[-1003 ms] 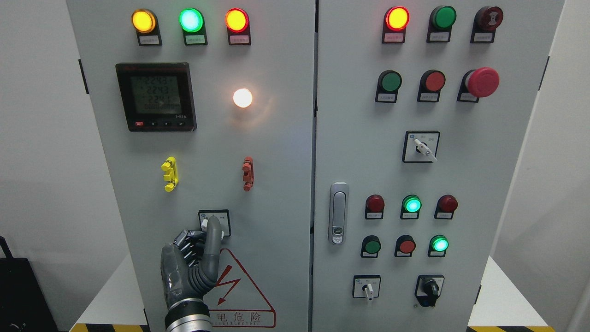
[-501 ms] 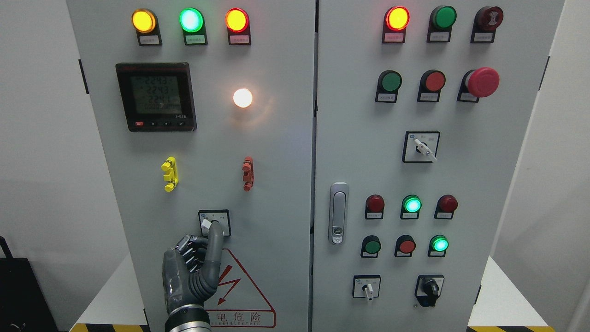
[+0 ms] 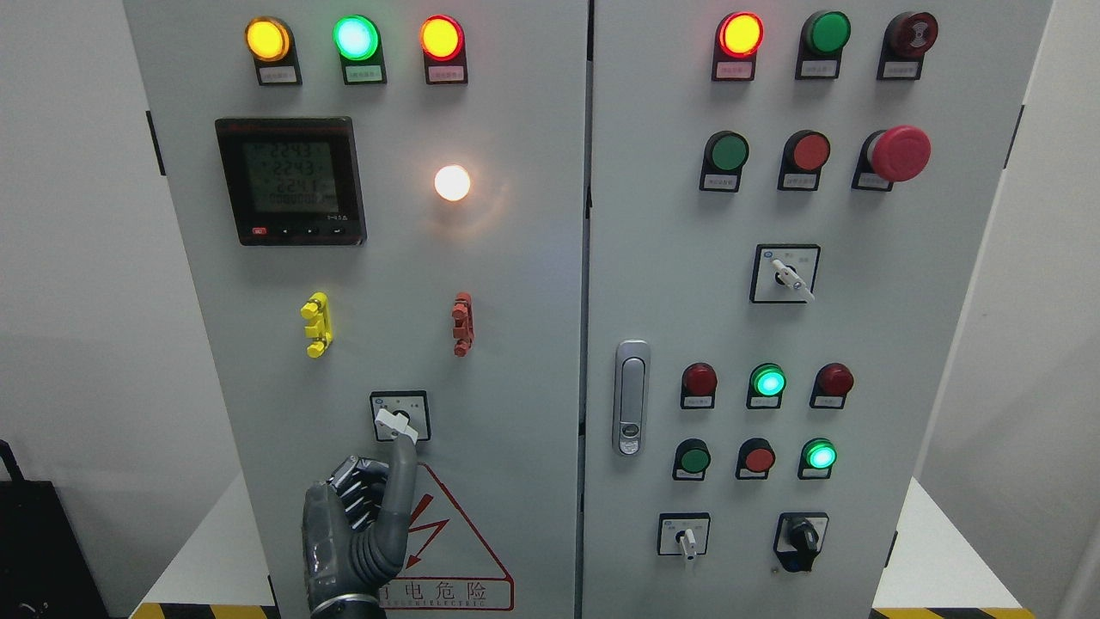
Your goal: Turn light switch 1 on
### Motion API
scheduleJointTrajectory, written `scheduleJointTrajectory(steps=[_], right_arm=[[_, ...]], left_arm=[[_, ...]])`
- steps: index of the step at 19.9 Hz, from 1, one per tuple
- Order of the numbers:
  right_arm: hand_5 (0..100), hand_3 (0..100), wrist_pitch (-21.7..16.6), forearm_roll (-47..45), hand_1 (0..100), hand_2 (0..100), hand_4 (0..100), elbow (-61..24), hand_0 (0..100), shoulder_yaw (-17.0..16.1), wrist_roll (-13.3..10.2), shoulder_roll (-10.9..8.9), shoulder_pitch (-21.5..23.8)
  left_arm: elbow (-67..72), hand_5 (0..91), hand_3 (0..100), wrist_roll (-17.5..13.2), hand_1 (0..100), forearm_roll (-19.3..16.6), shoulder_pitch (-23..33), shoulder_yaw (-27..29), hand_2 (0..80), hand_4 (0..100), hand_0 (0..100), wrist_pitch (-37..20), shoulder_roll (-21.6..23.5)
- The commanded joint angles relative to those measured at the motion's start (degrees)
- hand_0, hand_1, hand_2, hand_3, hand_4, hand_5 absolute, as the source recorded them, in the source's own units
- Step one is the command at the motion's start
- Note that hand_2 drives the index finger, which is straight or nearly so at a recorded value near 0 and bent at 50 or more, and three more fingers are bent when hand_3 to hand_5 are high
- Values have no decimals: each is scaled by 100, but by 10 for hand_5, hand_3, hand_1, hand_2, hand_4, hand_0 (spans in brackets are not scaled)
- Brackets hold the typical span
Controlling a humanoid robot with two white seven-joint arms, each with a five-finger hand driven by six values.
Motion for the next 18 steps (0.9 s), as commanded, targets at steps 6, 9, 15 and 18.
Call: scheduleJointTrajectory(steps=[6,9,15,18], right_arm=[[0,0,-5,1,0,0,0,0,54,0,4,0,0],[0,0,-5,1,0,0,0,0,55,0,4,0,0],[0,0,-5,-8,0,0,0,0,54,0,4,0,0],[0,0,-5,1,0,0,0,0,54,0,-4,0,0]], left_arm=[[370,855,1000,-639,367,37,1890,947,715,969,145,-2329,290],[940,854,1000,-850,358,72,2541,1316,715,973,134,-2911,465],[2898,825,982,-1210,344,1398,3123,1396,663,955,122,-2973,773],[4366,766,935,-1491,342,1408,3132,1388,613,933,119,-3087,817]])
